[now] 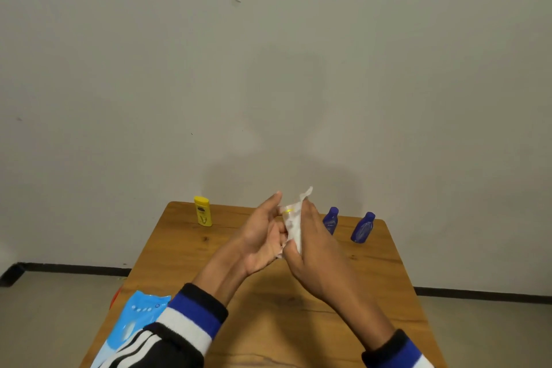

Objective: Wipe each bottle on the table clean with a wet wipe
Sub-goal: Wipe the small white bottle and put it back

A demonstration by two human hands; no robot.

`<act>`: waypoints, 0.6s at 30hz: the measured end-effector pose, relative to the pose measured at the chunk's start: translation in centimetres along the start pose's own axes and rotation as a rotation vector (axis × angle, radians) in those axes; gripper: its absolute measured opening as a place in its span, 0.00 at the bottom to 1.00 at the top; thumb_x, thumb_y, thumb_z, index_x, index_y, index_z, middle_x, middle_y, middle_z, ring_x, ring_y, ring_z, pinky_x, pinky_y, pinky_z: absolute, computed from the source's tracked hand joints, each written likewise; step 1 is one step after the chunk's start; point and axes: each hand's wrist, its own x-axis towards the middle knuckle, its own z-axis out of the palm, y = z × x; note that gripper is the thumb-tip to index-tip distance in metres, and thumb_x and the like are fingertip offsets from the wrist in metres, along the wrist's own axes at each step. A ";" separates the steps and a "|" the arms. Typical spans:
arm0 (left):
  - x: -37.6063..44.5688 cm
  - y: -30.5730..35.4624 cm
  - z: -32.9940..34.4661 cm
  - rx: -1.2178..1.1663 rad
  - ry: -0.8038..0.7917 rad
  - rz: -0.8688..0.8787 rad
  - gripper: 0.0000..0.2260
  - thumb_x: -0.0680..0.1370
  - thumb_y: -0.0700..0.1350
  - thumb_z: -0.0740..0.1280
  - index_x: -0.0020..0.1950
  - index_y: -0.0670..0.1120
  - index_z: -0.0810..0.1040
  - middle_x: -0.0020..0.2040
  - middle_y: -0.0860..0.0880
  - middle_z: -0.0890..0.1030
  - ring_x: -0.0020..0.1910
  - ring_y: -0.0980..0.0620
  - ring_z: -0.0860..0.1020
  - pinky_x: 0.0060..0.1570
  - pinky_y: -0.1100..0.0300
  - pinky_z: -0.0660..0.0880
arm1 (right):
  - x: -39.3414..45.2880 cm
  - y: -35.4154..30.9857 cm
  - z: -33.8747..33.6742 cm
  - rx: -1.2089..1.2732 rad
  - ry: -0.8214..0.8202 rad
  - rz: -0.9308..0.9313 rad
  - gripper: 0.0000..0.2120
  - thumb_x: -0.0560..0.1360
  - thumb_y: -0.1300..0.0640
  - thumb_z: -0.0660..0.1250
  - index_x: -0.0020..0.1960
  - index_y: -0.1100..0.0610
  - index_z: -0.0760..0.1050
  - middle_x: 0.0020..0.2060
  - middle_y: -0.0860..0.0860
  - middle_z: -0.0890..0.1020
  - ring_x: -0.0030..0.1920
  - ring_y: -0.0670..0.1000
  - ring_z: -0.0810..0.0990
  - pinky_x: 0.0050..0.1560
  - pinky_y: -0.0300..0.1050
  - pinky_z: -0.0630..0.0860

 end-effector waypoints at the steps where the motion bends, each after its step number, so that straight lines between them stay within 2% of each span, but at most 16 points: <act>1: -0.4 0.2 0.0 0.066 0.014 0.004 0.17 0.83 0.54 0.59 0.59 0.42 0.77 0.51 0.37 0.84 0.45 0.43 0.85 0.45 0.50 0.81 | -0.1 0.1 0.0 0.046 0.044 0.013 0.29 0.78 0.51 0.58 0.76 0.52 0.54 0.65 0.50 0.73 0.53 0.46 0.78 0.44 0.35 0.76; 3: -0.7 0.1 -0.3 0.165 0.042 0.042 0.09 0.82 0.47 0.63 0.56 0.42 0.76 0.50 0.39 0.84 0.45 0.44 0.84 0.44 0.51 0.82 | -0.2 0.3 -0.2 0.091 0.112 0.034 0.18 0.80 0.54 0.58 0.69 0.52 0.65 0.47 0.45 0.78 0.40 0.43 0.77 0.31 0.32 0.68; 6: -0.9 -0.3 -0.4 0.262 0.088 0.107 0.12 0.79 0.41 0.68 0.61 0.41 0.77 0.50 0.43 0.82 0.43 0.47 0.84 0.51 0.47 0.82 | -0.3 0.3 -1.1 0.129 0.186 0.057 0.08 0.82 0.51 0.59 0.57 0.52 0.73 0.38 0.42 0.77 0.36 0.41 0.77 0.28 0.32 0.69; 8: -0.9 -0.4 -0.1 0.294 0.099 0.141 0.14 0.79 0.43 0.70 0.63 0.45 0.77 0.49 0.44 0.82 0.41 0.50 0.83 0.52 0.50 0.82 | 0.1 0.3 -1.9 0.224 0.222 0.109 0.07 0.81 0.50 0.61 0.49 0.53 0.73 0.35 0.44 0.77 0.33 0.42 0.77 0.28 0.31 0.70; 11: -1.1 -0.5 0.2 0.355 0.041 0.182 0.12 0.79 0.46 0.69 0.63 0.48 0.80 0.46 0.45 0.83 0.40 0.53 0.81 0.47 0.58 0.82 | 0.7 0.6 -2.8 0.309 0.280 0.175 0.14 0.80 0.49 0.63 0.41 0.57 0.74 0.31 0.48 0.78 0.31 0.44 0.76 0.25 0.32 0.68; 15: -1.4 -0.3 0.5 0.432 0.019 0.224 0.11 0.78 0.48 0.70 0.59 0.47 0.83 0.48 0.48 0.84 0.42 0.53 0.80 0.44 0.60 0.80 | 1.1 0.8 -3.5 0.381 0.276 0.244 0.20 0.81 0.45 0.61 0.42 0.59 0.77 0.33 0.54 0.81 0.34 0.51 0.81 0.31 0.44 0.74; 18: -1.5 -0.2 0.6 0.440 0.042 0.277 0.10 0.78 0.47 0.70 0.57 0.45 0.84 0.48 0.46 0.85 0.45 0.51 0.79 0.46 0.58 0.79 | 1.0 0.7 -4.0 0.588 0.110 0.268 0.11 0.78 0.46 0.66 0.48 0.53 0.79 0.38 0.52 0.85 0.38 0.51 0.85 0.37 0.47 0.80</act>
